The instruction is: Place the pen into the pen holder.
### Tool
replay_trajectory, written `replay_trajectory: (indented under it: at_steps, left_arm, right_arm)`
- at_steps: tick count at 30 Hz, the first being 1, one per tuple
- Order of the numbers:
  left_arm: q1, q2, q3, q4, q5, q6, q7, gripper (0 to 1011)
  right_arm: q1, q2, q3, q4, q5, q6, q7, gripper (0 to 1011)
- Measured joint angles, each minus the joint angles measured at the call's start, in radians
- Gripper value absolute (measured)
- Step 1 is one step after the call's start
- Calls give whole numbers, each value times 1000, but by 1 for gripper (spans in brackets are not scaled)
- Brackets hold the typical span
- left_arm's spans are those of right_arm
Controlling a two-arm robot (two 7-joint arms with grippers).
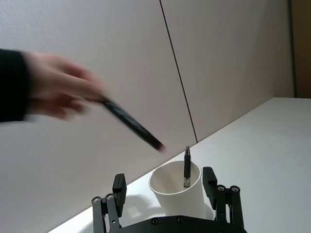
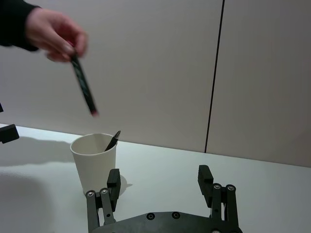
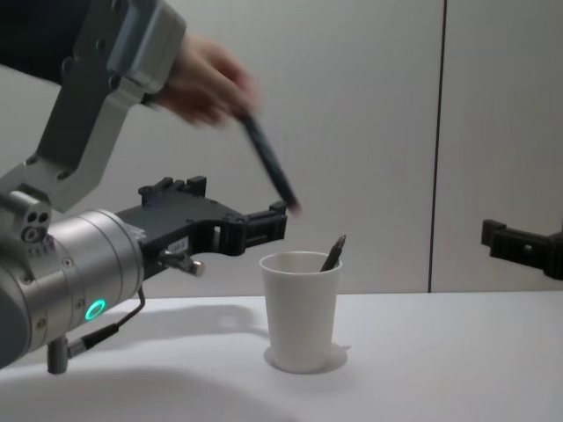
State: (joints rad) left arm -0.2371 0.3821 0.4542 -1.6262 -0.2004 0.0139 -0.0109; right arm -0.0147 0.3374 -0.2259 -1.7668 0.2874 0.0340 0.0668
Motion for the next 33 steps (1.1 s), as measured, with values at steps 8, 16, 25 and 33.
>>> replay_trajectory:
  at_steps: [8, 16, 25, 33]
  left_arm:
    - [0, 0, 0, 0, 0, 0, 0, 1003]
    - [0, 0, 0, 0, 0, 0, 0, 1003]
    - [0, 0, 0, 0, 0, 0, 0, 1003]
    - [0, 0, 0, 0, 0, 0, 0, 1003]
  right_arm:
    - [0, 0, 0, 0, 0, 0, 0, 1001]
    - [0, 0, 0, 0, 0, 0, 0, 1001]
    - [0, 0, 0, 0, 0, 0, 0, 1001]
    - [0, 0, 0, 0, 0, 0, 0, 1001]
